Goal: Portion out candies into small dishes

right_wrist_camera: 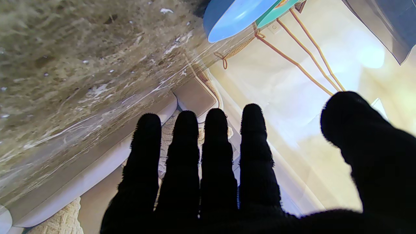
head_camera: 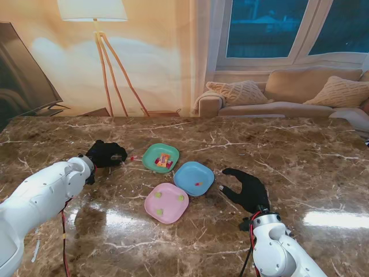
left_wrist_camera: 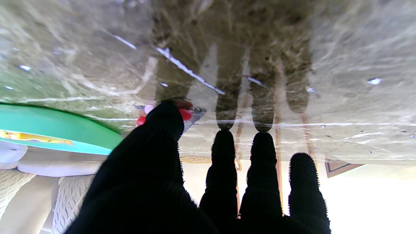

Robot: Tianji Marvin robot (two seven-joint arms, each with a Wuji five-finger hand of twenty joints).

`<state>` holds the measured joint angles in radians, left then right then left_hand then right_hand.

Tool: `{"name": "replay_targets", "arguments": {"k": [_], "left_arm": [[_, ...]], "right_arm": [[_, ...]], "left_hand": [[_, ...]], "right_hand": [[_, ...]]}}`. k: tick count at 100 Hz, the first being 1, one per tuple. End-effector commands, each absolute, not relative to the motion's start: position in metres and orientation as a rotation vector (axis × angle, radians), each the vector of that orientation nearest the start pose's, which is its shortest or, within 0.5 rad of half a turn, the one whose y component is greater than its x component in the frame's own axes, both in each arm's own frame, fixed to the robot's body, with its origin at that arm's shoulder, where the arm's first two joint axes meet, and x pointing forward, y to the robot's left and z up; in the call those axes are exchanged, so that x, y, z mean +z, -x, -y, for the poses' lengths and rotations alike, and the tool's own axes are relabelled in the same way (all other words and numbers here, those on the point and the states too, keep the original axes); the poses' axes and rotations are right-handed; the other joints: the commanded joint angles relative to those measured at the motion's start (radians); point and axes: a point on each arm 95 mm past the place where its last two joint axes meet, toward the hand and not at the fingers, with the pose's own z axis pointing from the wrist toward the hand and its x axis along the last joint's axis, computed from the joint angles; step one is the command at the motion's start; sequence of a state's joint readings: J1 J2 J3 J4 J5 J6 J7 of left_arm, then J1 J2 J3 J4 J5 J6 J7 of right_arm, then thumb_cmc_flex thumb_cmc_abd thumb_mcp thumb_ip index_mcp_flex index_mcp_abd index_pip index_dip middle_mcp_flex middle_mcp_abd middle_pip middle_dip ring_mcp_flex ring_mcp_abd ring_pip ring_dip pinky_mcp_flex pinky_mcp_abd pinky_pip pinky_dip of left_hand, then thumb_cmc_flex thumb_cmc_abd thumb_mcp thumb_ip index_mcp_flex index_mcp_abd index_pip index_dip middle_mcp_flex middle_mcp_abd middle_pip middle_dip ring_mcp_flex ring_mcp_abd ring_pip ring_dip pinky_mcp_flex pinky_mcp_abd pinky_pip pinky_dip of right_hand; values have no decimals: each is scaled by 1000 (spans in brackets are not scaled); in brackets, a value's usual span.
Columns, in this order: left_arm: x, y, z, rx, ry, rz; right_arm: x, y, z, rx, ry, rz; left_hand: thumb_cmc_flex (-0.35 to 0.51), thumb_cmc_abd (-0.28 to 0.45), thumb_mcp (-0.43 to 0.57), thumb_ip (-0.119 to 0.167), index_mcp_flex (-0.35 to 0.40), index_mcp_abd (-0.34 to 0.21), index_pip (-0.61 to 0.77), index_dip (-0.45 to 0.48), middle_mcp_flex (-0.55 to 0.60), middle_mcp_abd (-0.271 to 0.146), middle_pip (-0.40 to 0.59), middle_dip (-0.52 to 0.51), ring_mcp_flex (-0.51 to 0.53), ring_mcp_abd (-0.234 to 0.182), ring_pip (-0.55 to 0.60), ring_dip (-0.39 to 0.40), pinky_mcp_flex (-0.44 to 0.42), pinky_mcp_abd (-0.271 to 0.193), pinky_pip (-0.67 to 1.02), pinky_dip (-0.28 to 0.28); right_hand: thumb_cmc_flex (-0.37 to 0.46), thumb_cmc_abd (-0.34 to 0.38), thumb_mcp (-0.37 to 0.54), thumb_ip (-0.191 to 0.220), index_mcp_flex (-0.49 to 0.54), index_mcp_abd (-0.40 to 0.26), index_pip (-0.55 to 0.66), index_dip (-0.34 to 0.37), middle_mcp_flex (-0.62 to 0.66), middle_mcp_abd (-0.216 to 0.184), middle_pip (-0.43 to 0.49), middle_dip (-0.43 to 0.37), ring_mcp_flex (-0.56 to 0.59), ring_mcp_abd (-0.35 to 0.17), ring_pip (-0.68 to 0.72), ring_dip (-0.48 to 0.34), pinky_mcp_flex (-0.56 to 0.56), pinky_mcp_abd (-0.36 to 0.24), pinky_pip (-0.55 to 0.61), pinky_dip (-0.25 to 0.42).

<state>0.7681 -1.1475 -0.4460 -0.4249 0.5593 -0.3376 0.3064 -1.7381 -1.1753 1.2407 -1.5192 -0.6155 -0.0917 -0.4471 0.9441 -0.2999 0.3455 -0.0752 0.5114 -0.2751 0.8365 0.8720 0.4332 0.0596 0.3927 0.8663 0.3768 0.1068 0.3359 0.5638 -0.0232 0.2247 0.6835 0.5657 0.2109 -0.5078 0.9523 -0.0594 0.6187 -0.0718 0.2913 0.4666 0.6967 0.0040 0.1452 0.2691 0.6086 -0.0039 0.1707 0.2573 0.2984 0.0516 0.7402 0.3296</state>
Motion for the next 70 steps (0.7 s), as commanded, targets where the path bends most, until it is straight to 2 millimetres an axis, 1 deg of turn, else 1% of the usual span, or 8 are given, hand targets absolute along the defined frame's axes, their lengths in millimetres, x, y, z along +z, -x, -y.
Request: {"name": "replay_targets", "arguments": {"k": [1, 14, 70], "left_arm": [[-447, -496, -120, -1113, 1341, -1838], [-444, -497, -119, -1125, 1338, -1811], [-428, -499, -110, -1164, 1332, -1692]], "right_arm": [[-382, -344, 13, 1780, -1577, -919], [-382, -345, 13, 1783, -1576, -918], [-382, -344, 14, 1789, -1577, -908]], "left_hand": [[74, -91, 58, 62, 110, 59, 33, 0, 151, -9, 127, 115, -15, -13, 31, 23, -23, -14, 0, -7], [66, -92, 74, 59, 108, 62, 33, 11, 157, -7, 126, 144, -18, -12, 31, 25, -28, -16, -5, -4], [57, -95, 91, 59, 101, 53, 36, 23, 169, -4, 124, 175, -18, -9, 30, 28, -33, -13, -15, -1]], "right_hand": [[-27, 17, 22, 15, -8, -24, -4, 6, 12, -9, 1, 13, -23, 14, -2, 10, -6, -4, -18, 16], [-26, 17, 23, 15, -8, -24, -4, 5, 12, -7, 1, 13, -22, 14, -2, 11, -5, -4, -18, 16], [-28, 19, 24, 15, -8, -25, -5, 5, 13, -9, 1, 13, -24, 13, -3, 10, -5, -4, -19, 16]]}}
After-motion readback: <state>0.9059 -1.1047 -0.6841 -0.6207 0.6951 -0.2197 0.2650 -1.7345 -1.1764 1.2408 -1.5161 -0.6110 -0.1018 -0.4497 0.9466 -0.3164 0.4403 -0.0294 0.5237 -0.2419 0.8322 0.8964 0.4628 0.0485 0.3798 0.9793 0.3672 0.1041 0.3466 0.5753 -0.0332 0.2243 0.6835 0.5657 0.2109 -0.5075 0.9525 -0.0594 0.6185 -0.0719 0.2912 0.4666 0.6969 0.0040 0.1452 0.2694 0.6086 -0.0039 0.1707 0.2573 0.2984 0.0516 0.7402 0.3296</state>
